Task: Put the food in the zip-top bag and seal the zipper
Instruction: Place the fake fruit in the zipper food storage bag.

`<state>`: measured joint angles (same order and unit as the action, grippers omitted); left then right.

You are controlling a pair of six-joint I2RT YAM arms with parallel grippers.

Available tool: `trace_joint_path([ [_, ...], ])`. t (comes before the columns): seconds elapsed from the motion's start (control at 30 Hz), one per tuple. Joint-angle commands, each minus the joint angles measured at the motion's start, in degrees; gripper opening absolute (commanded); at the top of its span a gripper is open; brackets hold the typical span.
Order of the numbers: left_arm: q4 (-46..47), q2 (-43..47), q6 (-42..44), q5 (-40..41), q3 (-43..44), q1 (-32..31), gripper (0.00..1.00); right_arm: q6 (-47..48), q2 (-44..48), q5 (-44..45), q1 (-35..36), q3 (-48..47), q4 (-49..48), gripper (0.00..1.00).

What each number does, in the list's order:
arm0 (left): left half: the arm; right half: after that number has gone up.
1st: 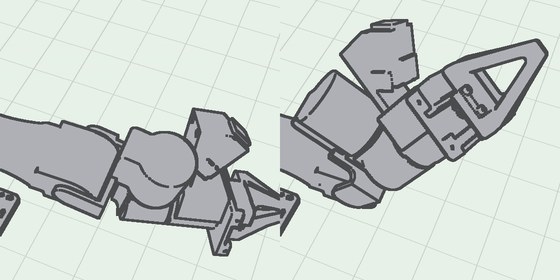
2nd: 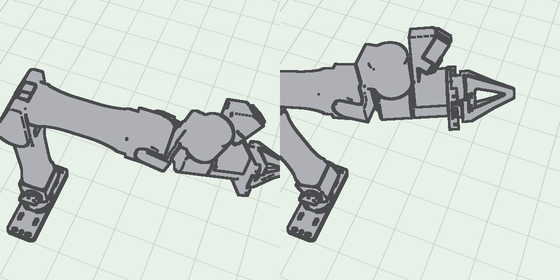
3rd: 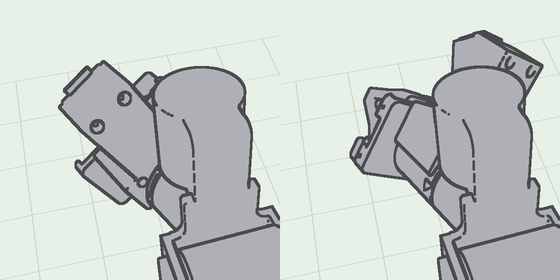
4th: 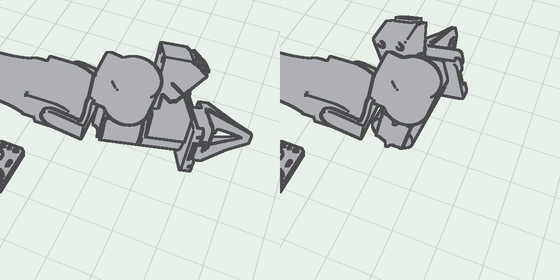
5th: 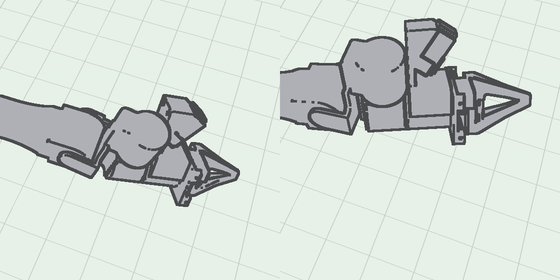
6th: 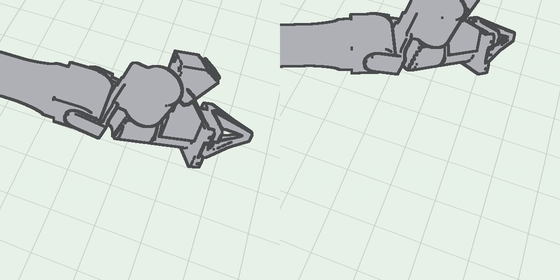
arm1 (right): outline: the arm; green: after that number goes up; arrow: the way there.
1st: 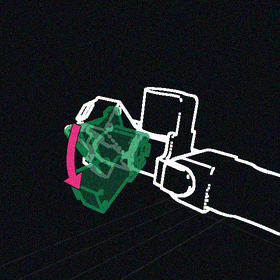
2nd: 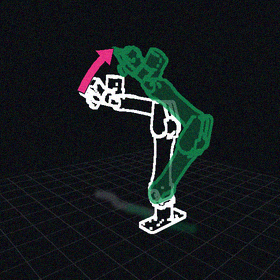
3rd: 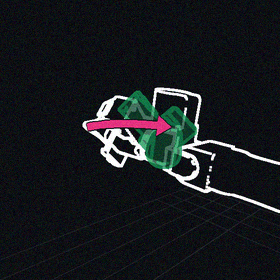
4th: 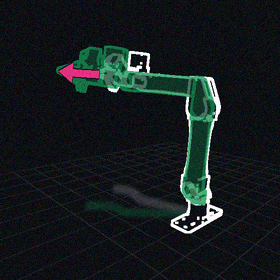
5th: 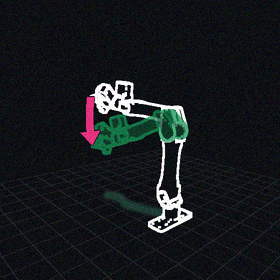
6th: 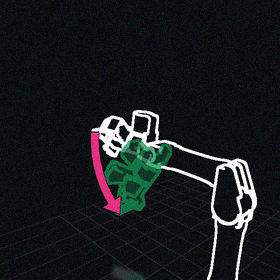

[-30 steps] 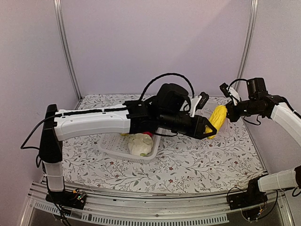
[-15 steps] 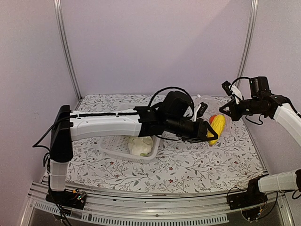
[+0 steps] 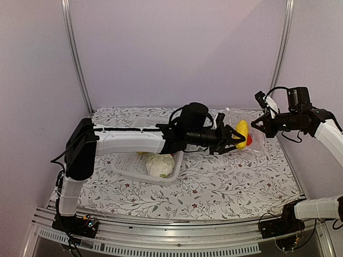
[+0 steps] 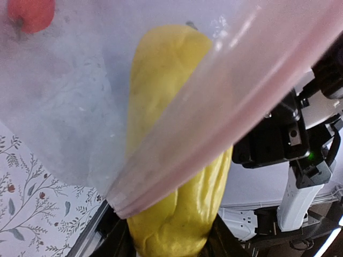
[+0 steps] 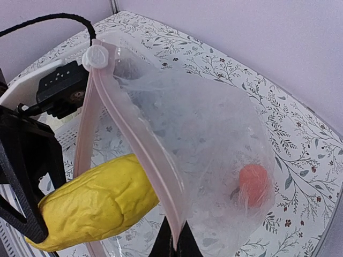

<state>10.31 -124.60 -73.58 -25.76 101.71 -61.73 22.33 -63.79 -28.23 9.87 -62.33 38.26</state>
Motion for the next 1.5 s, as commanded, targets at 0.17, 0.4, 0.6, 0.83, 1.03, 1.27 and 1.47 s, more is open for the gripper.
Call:
trace_joint_path([
  [0.17, 12.3, -4.8, -13.1, 1.0, 2.8, 1.7, 0.45, -0.2, 1.9, -1.9, 0.5, 1.3, -0.5, 0.0],
  [0.4, 10.8, -4.7, -9.8, 1.0, 6.0, 1.7, 0.73, -1.0, 1.4, -2.2, 0.4, 1.0, -0.9, 0.0],
  [0.6, 8.8, -0.4, -3.0, 2.6, 4.1, 1.4, 0.73, -2.6, -0.1, -2.4, 0.5, -0.3, -1.3, 0.0],
  [0.83, 0.0, 5.3, 14.4, 4.0, 5.4, -0.5, 0.7, -3.5, -2.6, 1.0, 0.4, -2.0, -2.0, 0.0],
  [1.03, -5.4, 13.0, 31.4, 11.1, -1.4, -2.8, 0.7, -4.0, -3.6, 3.2, -0.7, -3.0, -2.6, 0.0],
  [1.27, -12.4, 21.8, 45.3, 29.4, -13.6, -3.9, 0.72, -4.2, -4.3, 4.0, -1.4, -3.9, -2.8, 0.0],
  [1.47, -7.9, 31.7, 48.8, 41.2, -29.1, -4.1, 0.74, -4.4, -4.5, 4.2, -1.7, -3.0, -3.1, 0.0],
])
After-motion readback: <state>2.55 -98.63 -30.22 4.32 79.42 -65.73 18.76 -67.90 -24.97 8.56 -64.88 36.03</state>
